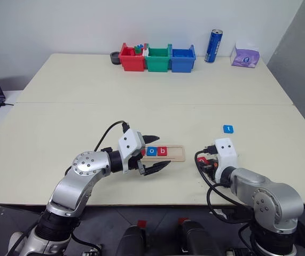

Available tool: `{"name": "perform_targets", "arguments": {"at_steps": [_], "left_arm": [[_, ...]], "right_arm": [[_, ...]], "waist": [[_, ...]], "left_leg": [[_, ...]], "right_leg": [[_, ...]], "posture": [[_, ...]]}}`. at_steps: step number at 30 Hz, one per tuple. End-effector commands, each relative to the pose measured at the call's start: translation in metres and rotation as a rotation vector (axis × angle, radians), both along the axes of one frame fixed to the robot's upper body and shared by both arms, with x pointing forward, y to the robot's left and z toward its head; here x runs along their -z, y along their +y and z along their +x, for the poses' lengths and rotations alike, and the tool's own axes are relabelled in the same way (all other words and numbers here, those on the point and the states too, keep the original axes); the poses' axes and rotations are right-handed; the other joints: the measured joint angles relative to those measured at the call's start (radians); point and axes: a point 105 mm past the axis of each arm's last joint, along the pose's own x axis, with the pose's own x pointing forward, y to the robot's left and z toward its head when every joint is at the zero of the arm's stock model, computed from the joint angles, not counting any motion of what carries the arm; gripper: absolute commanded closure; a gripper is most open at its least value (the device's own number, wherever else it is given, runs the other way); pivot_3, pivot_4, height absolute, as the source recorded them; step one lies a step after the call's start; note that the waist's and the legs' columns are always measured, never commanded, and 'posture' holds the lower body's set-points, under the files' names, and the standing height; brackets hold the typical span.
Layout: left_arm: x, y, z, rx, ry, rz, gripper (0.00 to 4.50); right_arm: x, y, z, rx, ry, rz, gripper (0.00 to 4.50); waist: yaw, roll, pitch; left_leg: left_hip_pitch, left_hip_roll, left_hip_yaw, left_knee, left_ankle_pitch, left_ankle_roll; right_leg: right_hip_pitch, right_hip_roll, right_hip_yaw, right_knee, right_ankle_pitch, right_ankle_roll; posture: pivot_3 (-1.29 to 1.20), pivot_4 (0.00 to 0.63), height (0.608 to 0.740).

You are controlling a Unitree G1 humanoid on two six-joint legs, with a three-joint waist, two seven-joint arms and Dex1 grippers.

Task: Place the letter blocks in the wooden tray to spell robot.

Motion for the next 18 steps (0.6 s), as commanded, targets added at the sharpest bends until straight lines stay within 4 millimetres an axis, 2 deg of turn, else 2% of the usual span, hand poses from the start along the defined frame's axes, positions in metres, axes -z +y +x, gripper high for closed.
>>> {"name": "perform_targets", "arguments": {"at_steps": [1,4,6,9,13,15,18], "left_arm": [[-0.01,-0.003,-0.004,0.02,-0.037,-0.019,0.0],[-0.011,-0.004,-0.004,0.019,-0.037,-0.025,0.0],[-0.012,-0.003,-0.004,0.021,-0.036,-0.032,0.0],[-0.012,-0.004,-0.005,0.028,-0.034,-0.037,0.0],[-0.012,-0.004,-0.006,0.037,-0.032,-0.041,0.0],[-0.012,-0.005,-0.006,0.05,-0.031,-0.043,0.0],[-0.014,-0.007,-0.007,0.073,-0.033,-0.046,0.0]], "right_arm": [[-0.001,0.01,-0.005,-0.085,0.028,0.064,1.66],[-0.012,0.011,-0.003,-0.117,-0.007,0.098,0.65],[-0.031,0.007,0.005,-0.141,-0.071,0.104,0.03],[-0.06,-0.001,0.015,-0.227,-0.189,0.041,0.03],[-0.075,-0.004,0.016,-0.472,-0.29,0.017,0.03],[-0.076,-0.01,0.018,-0.622,-0.372,-0.005,0.03],[-0.062,-0.016,0.014,-0.879,-0.464,-0.075,0.03]], "waist": [[0.0,0.0,0.0],[0.0,0.0,0.0],[0.0,0.0,0.0],[0.0,0.002,0.001],[0.004,0.001,0.001],[0.003,0.0,0.001],[0.002,0.0,0.001]], "left_leg": [[0.0,0.0,0.0,0.0,0.0,0.0],[0.0,0.0,0.0,0.0,0.0,0.0],[0.0,0.0,0.0,0.0,0.0,0.0],[-0.001,-0.001,0.001,0.001,0.0,0.0],[-0.002,-0.001,0.0,0.0,0.0,0.0],[-0.002,-0.001,0.001,0.0,0.0,0.0],[-0.002,-0.001,0.002,0.0,0.0,0.0]], "right_leg": [[0.0,0.0,0.0,0.0,0.0,0.0],[0.0,0.0,0.0,0.0,0.0,0.0],[0.0,0.0,0.0,0.0,0.0,0.0],[-0.001,0.0,0.0,0.0,0.0,0.0],[0.0,-0.001,-0.001,-0.003,0.0,0.0],[0.0,-0.001,-0.001,-0.003,0.0,0.001],[0.0,-0.001,-0.001,-0.004,-0.001,0.001]], "posture": [[0.0,0.15,0.74],[0.0,0.15,0.74],[0.0,0.15,0.74],[0.0,0.15,0.74],[0.0,0.15,0.74],[0.0,0.15,0.74],[0.0,0.15,0.74]]}}
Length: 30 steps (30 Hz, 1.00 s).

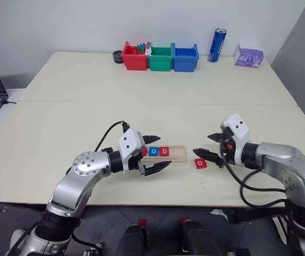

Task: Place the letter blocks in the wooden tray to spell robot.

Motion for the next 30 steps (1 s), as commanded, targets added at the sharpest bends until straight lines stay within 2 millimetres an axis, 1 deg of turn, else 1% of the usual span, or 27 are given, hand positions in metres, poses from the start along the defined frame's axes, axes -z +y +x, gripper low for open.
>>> {"name": "perform_targets", "arguments": {"at_steps": [1,4,10,14,17,21,24,28,29,30], "left_arm": [[-0.013,-0.004,-0.004,0.048,-0.042,-0.03,0.0],[-0.013,-0.004,-0.008,0.072,-0.031,-0.032,0.0],[-0.009,-0.002,-0.015,0.118,-0.04,-0.003,0.0],[-0.005,-0.001,-0.016,0.129,-0.046,0.018,0.0],[-0.004,0.0,-0.015,0.126,-0.047,0.022,0.0],[-0.004,0.001,-0.014,0.123,-0.047,0.022,0.0],[-0.005,0.001,-0.014,0.119,-0.047,0.023,0.0],[-0.006,0.0,-0.013,0.115,-0.047,0.02,0.0],[-0.006,0.0,-0.013,0.115,-0.047,0.018,0.0],[-0.006,0.0,-0.013,0.115,-0.047,0.017,0.0]], "right_arm": [[0.006,0.002,-0.008,-0.278,-0.142,-0.037,0.03],[0.026,0.001,-0.009,-0.396,-0.151,-0.085,0.03],[0.048,0.003,-0.002,-0.489,-0.164,-0.126,0.03],[0.06,0.002,0.009,-0.494,-0.164,-0.149,0.03],[0.064,0.003,0.017,-0.473,-0.144,-0.134,0.03],[0.069,0.0,0.02,-0.483,-0.129,-0.145,0.03],[0.07,-0.002,0.019,-0.491,-0.121,-0.147,0.65],[0.072,-0.006,0.018,-0.487,-0.117,-0.15,2.05],[0.072,-0.006,0.018,-0.484,-0.118,-0.152,2.34],[0.072,-0.007,0.018,-0.482,-0.119,-0.153,2.74]], "waist": [[0.0,0.0,0.0],[-0.002,0.0,0.0],[-0.001,0.0,0.0],[0.001,0.0,0.0],[0.002,0.0,0.0],[0.002,0.0,0.0],[0.002,0.0,0.0],[0.002,0.0,0.0],[0.002,0.0,0.0],[0.002,0.0,0.0]], "left_leg": [[0.0,0.0,0.0,0.0,0.0,0.0],[0.001,0.001,0.0,0.001,0.0,0.0],[0.001,0.001,0.0,0.001,0.0,0.0],[0.001,0.001,0.0,0.002,0.0,0.0],[0.002,0.001,0.0,0.002,0.0,0.0],[0.001,0.001,0.0,0.002,0.0,0.0],[0.002,0.001,0.0,0.002,0.0,0.0],[0.002,0.001,0.0,0.002,0.0,0.0],[0.002,0.001,0.0,0.002,0.0,0.0],[0.002,0.001,0.0,0.002,0.0,0.0]], "right_leg": [[0.0,0.0,0.0,0.0,0.0,0.0],[0.0,0.0,0.001,0.002,0.0,0.0],[0.0,0.001,0.001,0.003,0.0,0.0],[0.0,0.0,0.001,0.003,0.0,0.0],[0.0,0.0,0.001,0.004,0.001,-0.001],[0.0,0.0,0.001,0.003,0.003,-0.005],[0.0,0.0,0.001,0.004,0.003,-0.005],[0.0,0.0,0.001,0.004,0.003,-0.005],[0.0,0.0,0.001,0.004,0.003,-0.005],[0.0,0.0,0.001,0.004,0.003,-0.005]], "posture": [[0.0,0.15,0.74],[0.0,0.15,0.74],[0.0,0.15,0.74],[0.0,0.15,0.74],[0.0,0.15,0.74],[0.0,0.15,0.74],[0.0,0.15,0.74],[0.0,0.15,0.74],[0.0,0.15,0.74],[0.0,0.15,0.74]]}}
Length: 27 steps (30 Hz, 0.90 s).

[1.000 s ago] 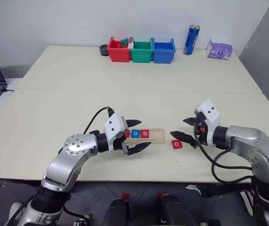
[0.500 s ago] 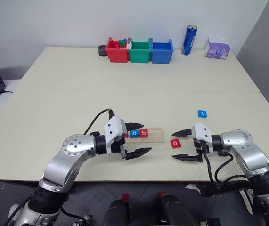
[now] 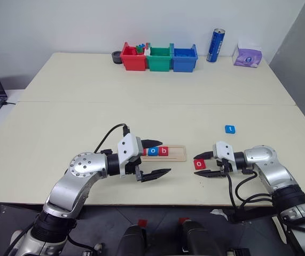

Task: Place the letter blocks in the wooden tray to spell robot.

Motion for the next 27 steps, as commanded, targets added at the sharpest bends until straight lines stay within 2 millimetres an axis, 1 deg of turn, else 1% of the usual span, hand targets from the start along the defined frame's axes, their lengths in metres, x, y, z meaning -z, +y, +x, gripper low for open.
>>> {"name": "perform_targets", "arguments": {"at_steps": [1,3,6,9,11,13,15,18,21,27], "left_arm": [[-0.008,-0.002,-0.001,0.014,-0.034,-0.007,0.0],[-0.008,-0.002,-0.001,0.014,-0.033,-0.009,0.0],[-0.011,0.002,0.002,0.005,-0.034,-0.014,0.0],[-0.016,0.015,0.01,-0.025,-0.043,-0.011,0.0],[-0.018,0.027,0.013,-0.042,-0.045,0.003,0.0],[-0.016,0.049,0.017,-0.062,-0.044,0.049,0.0],[-0.014,0.063,0.018,-0.073,-0.041,0.077,0.0],[-0.011,0.075,0.02,-0.077,-0.033,0.109,0.0],[-0.012,0.078,0.022,-0.077,-0.039,0.115,0.0],[-0.015,0.076,0.022,-0.08,-0.048,0.114,0.0]], "right_arm": [[-0.008,-0.004,0.003,0.003,-0.037,-0.004,3.06],[-0.011,-0.005,0.004,0.008,-0.038,-0.001,3.05],[-0.024,0.0,0.007,0.009,-0.062,0.019,3.05],[-0.047,0.019,0.013,0.016,-0.089,0.086,3.05],[-0.058,0.034,0.016,0.008,-0.099,0.117,3.05],[-0.065,0.055,0.019,-0.008,-0.095,0.149,3.05],[-0.064,0.067,0.021,-0.016,-0.093,0.155,3.05],[-0.054,0.073,0.026,-0.024,-0.092,0.127,3.05],[-0.048,0.078,0.028,-0.028,-0.091,0.116,3.05],[-0.039,0.08,0.032,-0.035,-0.091,0.089,3.05]], "waist": [[0.0,0.0,0.0],[0.0,0.0,0.0],[0.0,0.0,0.0],[-0.003,0.0,0.0],[-0.009,0.0,0.0],[-0.012,0.0,0.0],[-0.01,0.0,0.0],[0.0,0.001,0.0],[0.01,0.0,0.0],[0.005,0.0,0.0]], "left_leg": [[0.0,0.0,0.0,0.0,0.0,0.0],[0.0,0.0,0.0,0.0,0.0,0.0],[0.0,0.0,0.0,0.0,0.0,0.0],[0.0,0.0,0.0,0.0,0.0,0.0],[0.001,0.001,0.0,0.0,0.0,0.0],[0.002,0.002,-0.001,0.0,0.0,0.0],[0.002,0.003,-0.001,-0.001,0.0,0.0],[0.001,0.002,-0.001,-0.001,0.0,0.0],[-0.002,0.0,-0.001,0.0,0.0,0.0],[-0.002,-0.001,0.0,0.001,0.0,0.0]], "right_leg": [[0.0,0.0,0.0,0.0,0.0,0.0],[0.0,0.0,0.0,0.0,0.0,0.0],[0.0,0.0,0.0,0.0,0.0,0.0],[0.0,0.0,0.0,0.0,0.0,0.0],[0.0,0.001,0.0,0.001,0.0,0.0],[0.0,0.002,0.0,0.002,0.0,-0.001],[0.0,0.003,-0.001,0.002,0.0,-0.002],[0.0,0.002,-0.002,0.001,0.0,-0.002],[-0.001,-0.002,-0.002,0.0,0.0,-0.002],[-0.001,-0.004,-0.002,0.0,0.001,0.0]], "posture": [[0.0,0.15,0.74],[0.0,0.15,0.74],[0.0,0.15,0.74],[0.0,0.15,0.74],[0.0,0.15,0.74],[0.0,0.15,0.74],[0.0,0.15,0.74],[0.0,0.15,0.74],[0.0,0.15,0.74],[0.0,0.15,0.74]]}}
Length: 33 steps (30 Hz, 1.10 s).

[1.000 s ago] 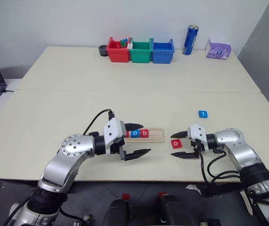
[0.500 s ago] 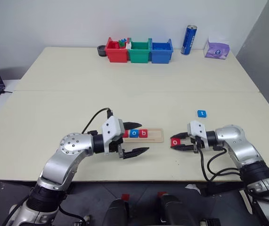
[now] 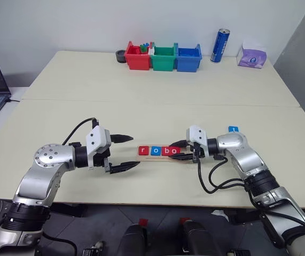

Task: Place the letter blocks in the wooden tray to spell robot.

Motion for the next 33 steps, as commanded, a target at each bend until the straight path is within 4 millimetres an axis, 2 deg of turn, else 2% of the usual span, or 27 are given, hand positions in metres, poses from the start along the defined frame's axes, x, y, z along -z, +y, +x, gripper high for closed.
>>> {"name": "perform_targets", "arguments": {"at_steps": [1,18,33], "left_arm": [[-0.015,-0.001,0.0,0.007,-0.061,0.006,0.0],[-0.017,-0.004,-0.001,0.016,-0.066,0.01,0.0],[-0.017,-0.006,0.0,0.024,-0.071,0.014,0.0]], "right_arm": [[-0.009,0.005,0.005,-0.021,-0.05,0.001,3.05],[0.003,0.009,0.013,-0.015,-0.045,-0.02,3.05],[0.001,0.006,0.018,-0.006,-0.057,-0.026,3.05]], "waist": [[-0.004,0.0,0.0],[-0.008,0.0,0.0],[-0.008,0.0,0.0]], "left_leg": [[0.0,0.0,0.0,0.0,0.0,0.0],[0.001,0.001,-0.001,-0.001,0.0,0.0],[0.001,0.001,-0.001,-0.001,0.0,0.0]], "right_leg": [[0.0,0.0,0.0,0.0,0.0,0.0],[0.0,0.004,0.0,0.001,0.0,0.0],[0.0,0.004,0.0,0.001,0.0,-0.001]], "posture": [[0.0,0.15,0.74],[0.0,0.15,0.74],[0.0,0.15,0.74]]}}
